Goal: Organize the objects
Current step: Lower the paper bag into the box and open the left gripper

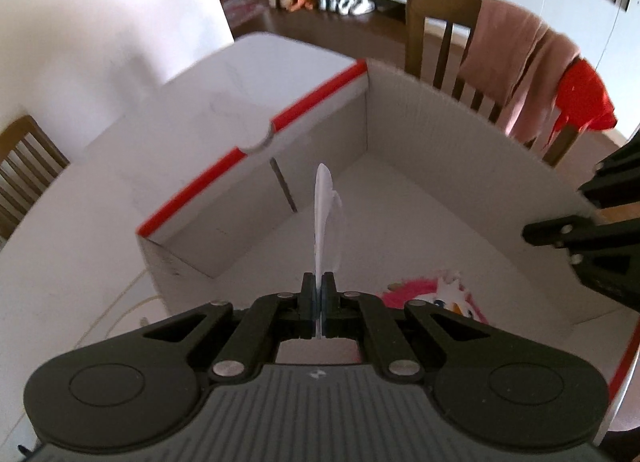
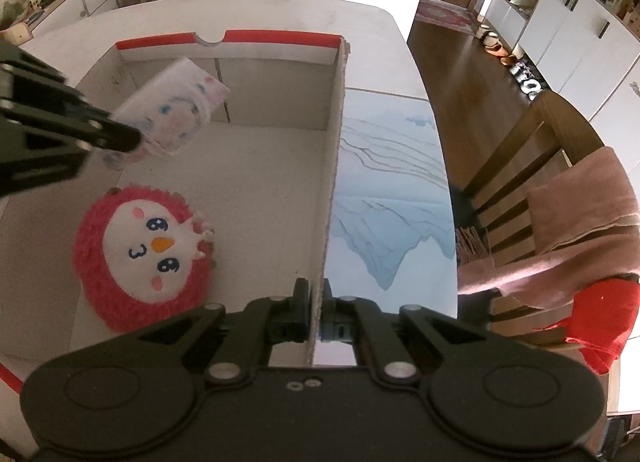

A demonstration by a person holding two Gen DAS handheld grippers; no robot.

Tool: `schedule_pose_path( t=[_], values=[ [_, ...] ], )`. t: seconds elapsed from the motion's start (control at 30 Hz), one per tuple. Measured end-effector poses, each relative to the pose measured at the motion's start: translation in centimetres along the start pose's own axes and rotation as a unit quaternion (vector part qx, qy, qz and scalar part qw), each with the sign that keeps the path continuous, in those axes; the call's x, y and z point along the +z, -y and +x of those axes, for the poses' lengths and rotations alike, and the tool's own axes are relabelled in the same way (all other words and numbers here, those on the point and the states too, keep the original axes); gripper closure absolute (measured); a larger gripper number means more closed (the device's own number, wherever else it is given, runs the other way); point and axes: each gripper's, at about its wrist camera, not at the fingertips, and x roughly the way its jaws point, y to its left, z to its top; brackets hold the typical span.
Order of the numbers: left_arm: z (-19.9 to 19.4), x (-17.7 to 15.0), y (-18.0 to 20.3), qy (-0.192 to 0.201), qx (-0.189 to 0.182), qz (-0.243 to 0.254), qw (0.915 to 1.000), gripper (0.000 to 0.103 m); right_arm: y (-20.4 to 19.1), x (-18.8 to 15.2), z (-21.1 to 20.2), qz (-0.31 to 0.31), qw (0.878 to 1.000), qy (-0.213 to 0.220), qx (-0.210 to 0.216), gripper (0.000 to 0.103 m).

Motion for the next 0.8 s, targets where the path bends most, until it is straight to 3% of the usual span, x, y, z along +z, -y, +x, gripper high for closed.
schedule_pose_path(
  t=[0.43,0.8],
  values=[
    [3.1,0.5,0.7,-0.065,-0.028,-0.013,0.9974,0.101,0.3,0.0,0.0,0.0,1.0,-0.001,0.011,0.101],
    [0.8,-0.3,0.3,-0.032,-0.034,-0.027,0.9985,0.097,0.3,0.0,0.0,0.002,1.0,-0.003,0.012,0.101]
  ],
)
